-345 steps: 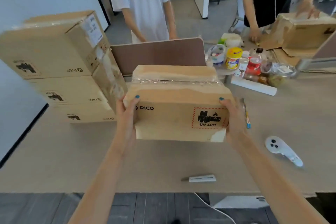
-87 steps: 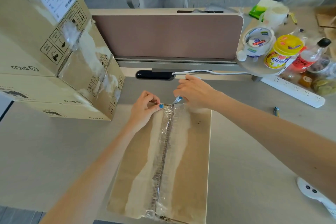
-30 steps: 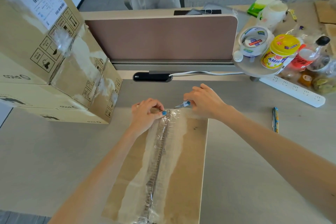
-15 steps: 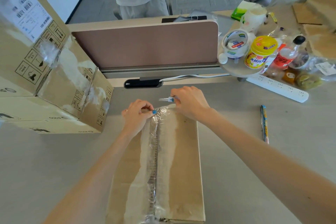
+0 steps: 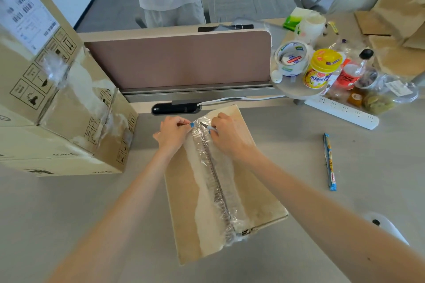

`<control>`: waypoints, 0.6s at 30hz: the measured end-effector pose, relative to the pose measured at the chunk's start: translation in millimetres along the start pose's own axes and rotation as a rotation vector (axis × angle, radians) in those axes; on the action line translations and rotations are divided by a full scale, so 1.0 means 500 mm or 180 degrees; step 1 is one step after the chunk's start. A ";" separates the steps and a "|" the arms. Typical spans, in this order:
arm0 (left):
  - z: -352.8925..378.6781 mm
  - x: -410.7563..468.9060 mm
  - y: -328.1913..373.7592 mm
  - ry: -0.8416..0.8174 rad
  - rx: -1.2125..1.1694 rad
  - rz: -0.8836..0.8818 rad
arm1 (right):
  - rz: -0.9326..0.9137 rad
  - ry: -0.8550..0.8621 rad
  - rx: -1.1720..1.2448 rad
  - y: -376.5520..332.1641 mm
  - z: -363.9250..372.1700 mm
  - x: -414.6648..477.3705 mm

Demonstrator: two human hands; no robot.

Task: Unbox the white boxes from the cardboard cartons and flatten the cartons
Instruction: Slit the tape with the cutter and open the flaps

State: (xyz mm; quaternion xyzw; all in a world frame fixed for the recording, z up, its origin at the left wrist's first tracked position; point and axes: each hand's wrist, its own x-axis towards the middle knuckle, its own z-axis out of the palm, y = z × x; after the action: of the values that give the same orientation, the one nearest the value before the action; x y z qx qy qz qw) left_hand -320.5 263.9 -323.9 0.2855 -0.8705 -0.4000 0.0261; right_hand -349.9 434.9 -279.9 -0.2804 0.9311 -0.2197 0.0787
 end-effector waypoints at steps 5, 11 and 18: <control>-0.010 0.008 -0.003 -0.0196 -0.0025 -0.0030 | 0.0223 0.0053 0.0036 -0.020 0.007 0.001; -0.014 0.002 0.000 -0.0214 0.0019 -0.0082 | 0.0386 0.0051 -0.0011 -0.032 0.023 0.007; -0.009 0.006 -0.007 -0.0190 -0.0133 -0.0011 | 0.0461 -0.0080 -0.0171 -0.055 0.034 0.019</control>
State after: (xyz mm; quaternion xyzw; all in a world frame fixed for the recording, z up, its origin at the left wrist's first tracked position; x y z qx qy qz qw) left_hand -319.9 257.7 -323.9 0.2744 -0.8618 -0.4266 0.0053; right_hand -339.9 402.9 -282.9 -0.2170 0.9534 -0.1848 0.0986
